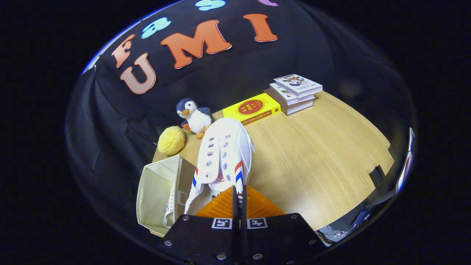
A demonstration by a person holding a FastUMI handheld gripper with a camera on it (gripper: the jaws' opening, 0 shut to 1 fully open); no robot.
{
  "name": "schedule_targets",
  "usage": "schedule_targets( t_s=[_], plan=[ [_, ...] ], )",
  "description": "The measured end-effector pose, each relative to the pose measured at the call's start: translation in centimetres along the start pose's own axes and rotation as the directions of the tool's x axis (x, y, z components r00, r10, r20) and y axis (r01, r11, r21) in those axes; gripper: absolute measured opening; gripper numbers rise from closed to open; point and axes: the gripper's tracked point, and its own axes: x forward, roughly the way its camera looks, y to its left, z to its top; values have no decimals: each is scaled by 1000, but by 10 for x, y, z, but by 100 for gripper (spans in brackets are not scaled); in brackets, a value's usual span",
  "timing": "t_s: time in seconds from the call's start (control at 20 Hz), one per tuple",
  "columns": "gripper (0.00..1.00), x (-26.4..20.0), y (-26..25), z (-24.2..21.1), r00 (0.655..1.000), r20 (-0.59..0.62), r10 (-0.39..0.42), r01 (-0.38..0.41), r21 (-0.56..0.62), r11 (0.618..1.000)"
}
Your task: Open the storage box then place both shoes into the box .Put the left shoe in first, then the right shoe, with the right side of both shoes facing outward in a uniform manner.
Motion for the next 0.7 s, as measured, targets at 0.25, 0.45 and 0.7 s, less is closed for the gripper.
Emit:
schedule_targets(
  t_s=[0.25,0.45,0.7],
  plan=[
    [0,-6,92,-17,995,-14,95,-95,-69,993],
    [0,1,138,-38,991,-44,125,-130,-120,984],
    [0,23,150,-67,995,-80,66,-79,-172,982]
  ],
)
